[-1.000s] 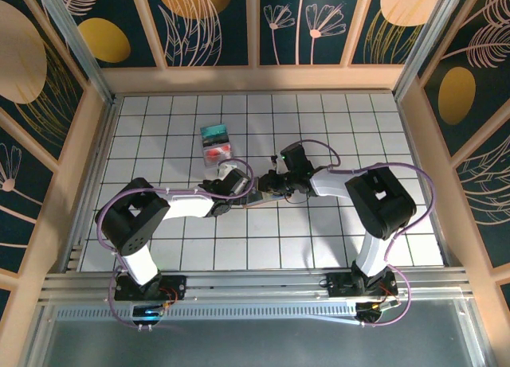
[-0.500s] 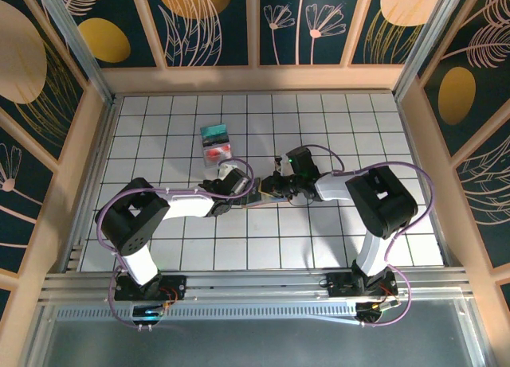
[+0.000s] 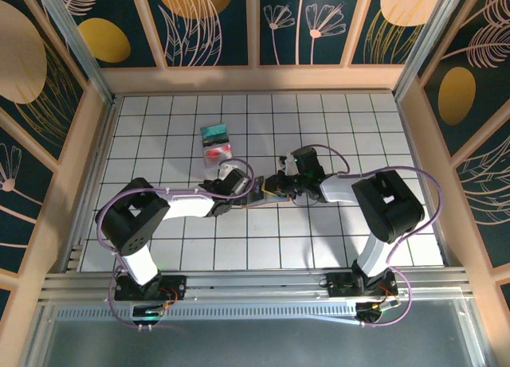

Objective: Take the credit cards out of the card holder

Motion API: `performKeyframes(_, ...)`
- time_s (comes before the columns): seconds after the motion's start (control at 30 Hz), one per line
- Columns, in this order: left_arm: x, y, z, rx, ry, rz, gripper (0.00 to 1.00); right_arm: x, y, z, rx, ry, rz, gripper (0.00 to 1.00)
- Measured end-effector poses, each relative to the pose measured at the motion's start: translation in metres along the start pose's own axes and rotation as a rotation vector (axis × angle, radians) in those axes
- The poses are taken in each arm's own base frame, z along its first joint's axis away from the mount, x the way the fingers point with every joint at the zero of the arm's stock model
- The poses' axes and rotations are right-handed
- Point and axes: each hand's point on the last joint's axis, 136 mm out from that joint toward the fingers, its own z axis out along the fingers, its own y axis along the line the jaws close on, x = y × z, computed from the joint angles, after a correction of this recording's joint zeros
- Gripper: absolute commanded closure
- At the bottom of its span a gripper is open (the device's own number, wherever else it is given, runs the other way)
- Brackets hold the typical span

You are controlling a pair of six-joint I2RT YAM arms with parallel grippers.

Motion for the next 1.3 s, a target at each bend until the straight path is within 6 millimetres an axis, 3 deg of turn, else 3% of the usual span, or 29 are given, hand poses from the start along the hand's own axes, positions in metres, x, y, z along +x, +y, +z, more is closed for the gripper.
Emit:
performKeyframes(0.23,0.0,0.0,0.0,0.0,0.0,0.0,0.01,-0.001,0.003,-0.001,-0.009,-0.003,0.002,0.83)
performKeyframes(0.4,0.0,0.0,0.0,0.0,0.0,0.001,0.01,-0.002,0.006,0.0,-0.023,-0.006,0.006,0.82)
performKeyframes(0.7,0.0,-0.001,0.0,0.001,0.004,0.009,0.01,-0.001,-0.002,0.004,0.001,-0.002,0.017,1.0)
performKeyframes(0.9,-0.001,-0.001,0.0,0.001,0.004,0.009,0.01,-0.002,-0.01,0.0,0.061,-0.013,0.013,1.0)
performKeyframes(1.3,-0.001,-0.001,-0.001,0.004,0.004,0.008,0.01,-0.012,-0.016,-0.027,0.179,-0.088,-0.036,1.0)
